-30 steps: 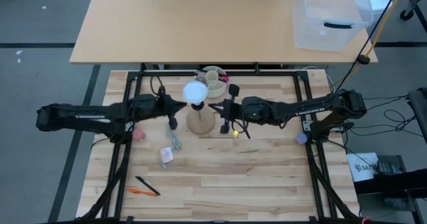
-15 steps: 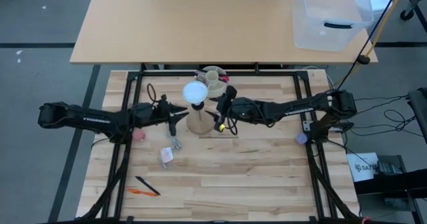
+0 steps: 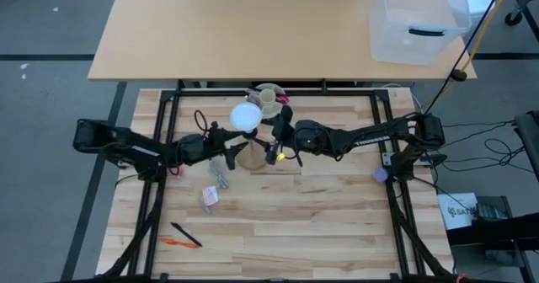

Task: Screw lightbulb
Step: Remove the lightbulb from the wooden lamp

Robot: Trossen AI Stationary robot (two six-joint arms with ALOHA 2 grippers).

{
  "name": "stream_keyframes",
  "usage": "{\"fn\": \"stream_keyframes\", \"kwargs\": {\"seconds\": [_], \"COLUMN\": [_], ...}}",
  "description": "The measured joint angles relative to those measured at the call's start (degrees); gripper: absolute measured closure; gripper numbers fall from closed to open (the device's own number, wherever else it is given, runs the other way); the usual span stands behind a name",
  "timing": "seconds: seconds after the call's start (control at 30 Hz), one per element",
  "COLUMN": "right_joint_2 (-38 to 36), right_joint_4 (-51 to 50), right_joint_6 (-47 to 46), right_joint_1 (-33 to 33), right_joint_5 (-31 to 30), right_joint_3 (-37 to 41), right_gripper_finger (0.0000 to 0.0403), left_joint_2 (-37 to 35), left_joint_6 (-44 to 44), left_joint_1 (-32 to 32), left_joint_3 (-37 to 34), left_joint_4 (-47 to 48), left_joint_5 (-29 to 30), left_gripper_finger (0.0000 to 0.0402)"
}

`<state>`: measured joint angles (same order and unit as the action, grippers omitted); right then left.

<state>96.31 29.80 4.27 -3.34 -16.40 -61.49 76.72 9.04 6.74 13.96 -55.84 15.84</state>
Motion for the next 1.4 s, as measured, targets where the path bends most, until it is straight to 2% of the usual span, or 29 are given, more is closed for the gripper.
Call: {"fn": "stream_keyframes", "kwargs": {"seconds": [0.27,0.43,0.6,0.83,1.13,1.27,1.4], "right_joint_2": [0.17,0.17,0.17,0.17,0.17,0.20,0.22], "right_joint_4": [1.80,2.22,3.58,3.74,3.74,3.79,4.71], "right_joint_6": [-0.02,-0.39,-0.58,-0.68,-1.76,-2.49,-3.32], "right_joint_1": [-1.56,-1.57,-1.61,-1.61,-1.61,-1.61,-1.56], "right_joint_5": [0.45,1.84,3.10,3.08,3.08,3.08,3.08], "right_joint_3": [0.00,0.00,0.00,0.00,0.00,0.00,0.00], "right_gripper_finger": [0.0126,0.0126,0.0126,0.0126,0.0126,0.0126,0.0126], "left_joint_2": [9.93,14.24,18.41,23.03,23.24,23.23,23.22], "left_joint_6": [1.07,1.12,1.23,2.56,2.47,0.50,0.45], "left_joint_1": [0.58,0.59,0.59,0.59,0.79,0.90,0.89], "left_joint_3": [3.11,5.72,8.62,9.73,9.73,9.73,9.73], "left_joint_4": [-7.06,-7.34,-7.42,-8.25,-8.65,-9.17,-9.19], "left_joint_5": [-1.37,-1.57,0.81,1.99,1.84,2.11,2.16], "left_gripper_finger": [0.0181,0.0181,0.0185,0.0250,0.0349,0.0372,0.0374]}}
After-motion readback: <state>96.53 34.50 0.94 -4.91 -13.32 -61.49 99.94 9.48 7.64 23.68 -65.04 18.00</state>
